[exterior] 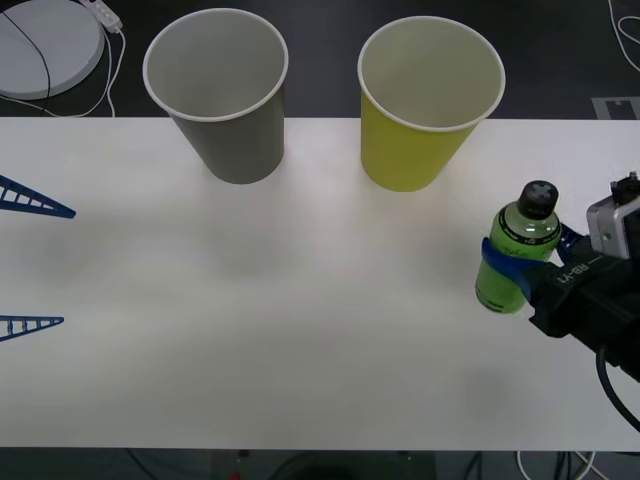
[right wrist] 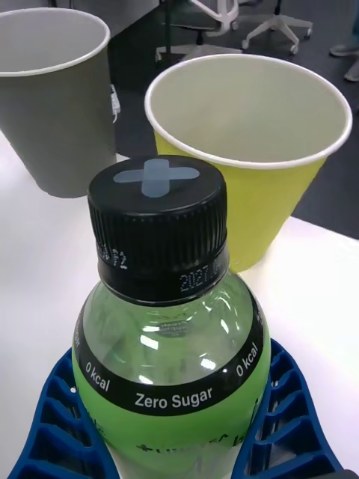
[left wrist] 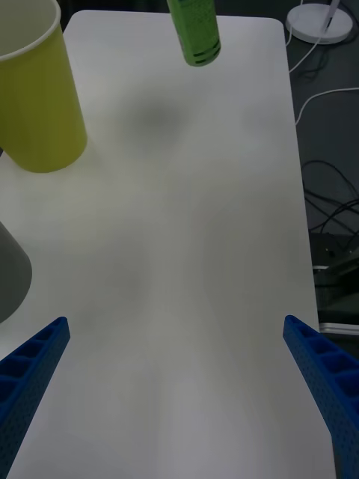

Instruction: Put the can into the green bin and the plastic bottle into the gray bin

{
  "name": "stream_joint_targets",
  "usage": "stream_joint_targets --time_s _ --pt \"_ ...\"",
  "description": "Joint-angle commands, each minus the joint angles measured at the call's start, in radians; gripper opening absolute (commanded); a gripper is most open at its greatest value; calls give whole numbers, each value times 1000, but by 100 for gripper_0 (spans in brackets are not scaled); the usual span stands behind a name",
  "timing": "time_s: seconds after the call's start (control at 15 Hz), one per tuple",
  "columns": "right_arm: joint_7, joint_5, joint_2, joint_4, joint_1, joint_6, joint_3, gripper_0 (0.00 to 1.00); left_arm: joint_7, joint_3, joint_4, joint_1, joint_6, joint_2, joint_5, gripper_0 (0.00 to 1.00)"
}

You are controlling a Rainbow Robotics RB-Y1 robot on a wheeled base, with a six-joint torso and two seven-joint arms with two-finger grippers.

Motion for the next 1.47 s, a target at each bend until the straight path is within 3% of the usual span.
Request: stream_joint_targets --time_s 0.07,0.33,0.6,0.93,1.13,1.47 --pt "135 -133 13 0 -46 -1 0 0 0 0 0 0 0 0 0 100" --pt "340 -349 19 0 -116 2 2 0 0 0 0 0 0 0 0 100" --pt "502 -571 47 0 -242 153 2 0 0 0 0 0 0 0 0 100" --pt "646 -832 111 0 -419 260 2 0 0 0 0 0 0 0 0 100" --pt "676 -932 143 0 -497 309 -4 0 0 0 0 0 0 0 0 100" --pt "687 -1016 185 0 -607 430 -15 0 0 0 0 0 0 0 0 100"
